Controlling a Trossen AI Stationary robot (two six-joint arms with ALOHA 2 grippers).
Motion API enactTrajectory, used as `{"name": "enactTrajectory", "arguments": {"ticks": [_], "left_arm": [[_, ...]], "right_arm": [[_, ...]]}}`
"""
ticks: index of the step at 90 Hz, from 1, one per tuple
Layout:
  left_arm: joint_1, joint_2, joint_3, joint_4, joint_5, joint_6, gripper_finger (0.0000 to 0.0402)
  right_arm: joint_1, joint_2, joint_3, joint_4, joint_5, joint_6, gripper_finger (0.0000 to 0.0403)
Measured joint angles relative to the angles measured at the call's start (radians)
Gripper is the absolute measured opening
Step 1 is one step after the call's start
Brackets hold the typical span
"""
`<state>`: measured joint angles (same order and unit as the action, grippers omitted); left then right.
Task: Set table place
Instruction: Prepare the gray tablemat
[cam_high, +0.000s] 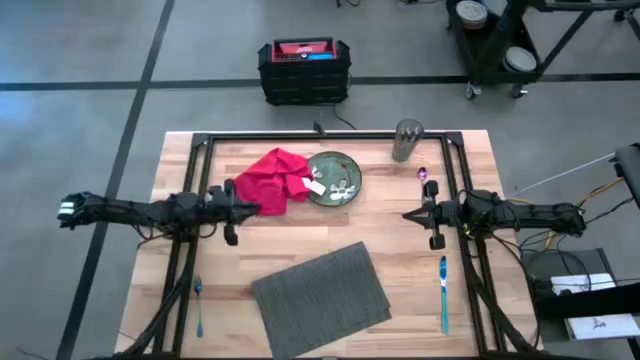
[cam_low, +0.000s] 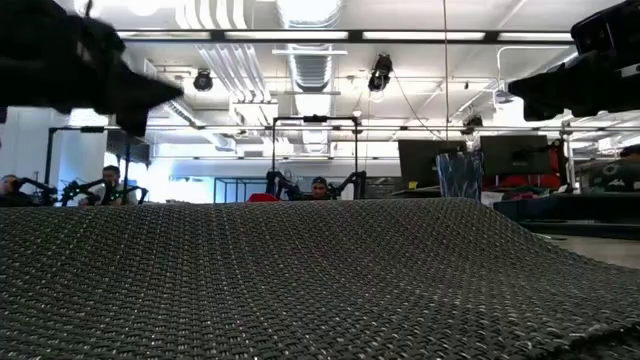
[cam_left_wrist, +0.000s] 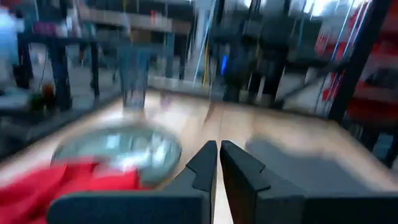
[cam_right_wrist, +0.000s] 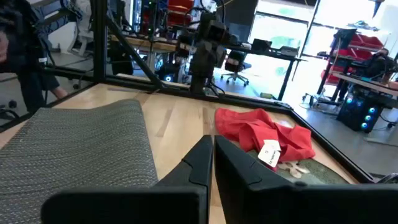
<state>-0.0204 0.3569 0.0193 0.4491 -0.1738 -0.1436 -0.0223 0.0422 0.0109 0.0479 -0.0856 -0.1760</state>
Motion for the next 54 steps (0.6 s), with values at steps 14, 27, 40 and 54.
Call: {"name": "enactTrajectory", "arguments": {"ticks": [14,27,40,54], "left_arm": [[0.002,0.013,0.001,0.287,-0.018,0.054,0.0009],[0.001,0.059,0.092,0.119,-0.018,0.058,0.0009],[0.001,0.208,0.349,-0.395,-0.018,0.059,0.0003],[-0.03,0.424,0.641,-0.843,-0.019,0.005,0.0001]], "right_arm": [[0.0,0.0,0.0,0.0,0.0,0.0,0.0002],[0.0,0.0,0.0,-0.001,0.0,0.0,0.0002],[0.0,0.0,0.0,-0.001,0.0,0.0,0.0002],[0.0,0.0,0.0,-0.001,0.0,-0.005,0.0002]]}}
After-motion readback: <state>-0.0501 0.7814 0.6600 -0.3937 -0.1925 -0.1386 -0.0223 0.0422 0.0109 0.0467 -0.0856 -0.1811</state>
